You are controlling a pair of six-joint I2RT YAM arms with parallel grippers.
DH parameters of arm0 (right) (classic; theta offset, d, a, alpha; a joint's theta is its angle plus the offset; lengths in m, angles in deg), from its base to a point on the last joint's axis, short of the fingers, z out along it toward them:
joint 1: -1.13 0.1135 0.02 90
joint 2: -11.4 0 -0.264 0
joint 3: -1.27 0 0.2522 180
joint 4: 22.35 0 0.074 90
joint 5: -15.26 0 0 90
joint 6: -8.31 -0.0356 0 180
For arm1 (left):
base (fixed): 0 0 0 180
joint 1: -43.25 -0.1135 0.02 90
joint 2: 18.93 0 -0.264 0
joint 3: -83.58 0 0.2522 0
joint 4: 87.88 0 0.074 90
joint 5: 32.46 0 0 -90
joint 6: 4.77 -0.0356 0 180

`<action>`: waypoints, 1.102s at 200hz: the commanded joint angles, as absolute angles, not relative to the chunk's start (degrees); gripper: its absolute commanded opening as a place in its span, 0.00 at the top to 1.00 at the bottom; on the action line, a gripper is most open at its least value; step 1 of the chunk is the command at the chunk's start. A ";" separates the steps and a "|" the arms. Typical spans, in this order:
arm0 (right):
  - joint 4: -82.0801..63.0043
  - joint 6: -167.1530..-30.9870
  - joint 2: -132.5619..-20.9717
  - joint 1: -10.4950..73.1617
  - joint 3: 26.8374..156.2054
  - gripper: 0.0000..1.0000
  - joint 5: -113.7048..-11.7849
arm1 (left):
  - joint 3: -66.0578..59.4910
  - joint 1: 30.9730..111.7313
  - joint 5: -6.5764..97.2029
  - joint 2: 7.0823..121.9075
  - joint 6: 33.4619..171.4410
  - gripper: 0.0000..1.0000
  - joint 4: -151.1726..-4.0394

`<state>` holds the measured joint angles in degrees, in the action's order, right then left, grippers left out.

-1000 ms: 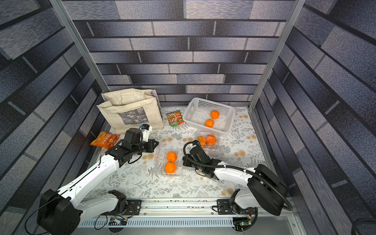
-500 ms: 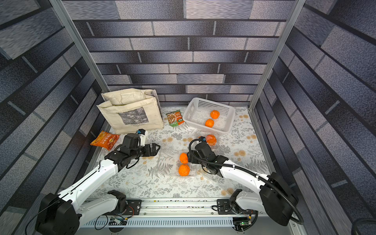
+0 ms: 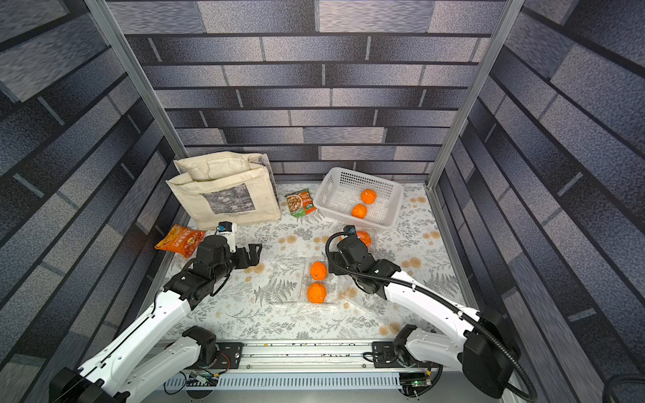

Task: Take oranges out of containers
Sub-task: Pick up the orange from the packing box.

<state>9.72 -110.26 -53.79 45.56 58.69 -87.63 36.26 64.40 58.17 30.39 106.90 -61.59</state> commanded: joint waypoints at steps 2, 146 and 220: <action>10.74 -108.26 -53.33 45.33 58.51 0.20 -81.46 | 40.34 64.49 55.04 29.84 108.94 0.00 -67.65; -3.13 -113.88 -74.09 45.67 56.85 0.27 -72.07 | 44.22 75.66 59.74 32.42 111.84 0.00 -74.95; -5.77 -112.56 -72.05 45.72 56.25 0.72 -74.12 | 45.02 75.80 59.64 32.86 112.27 0.00 -76.07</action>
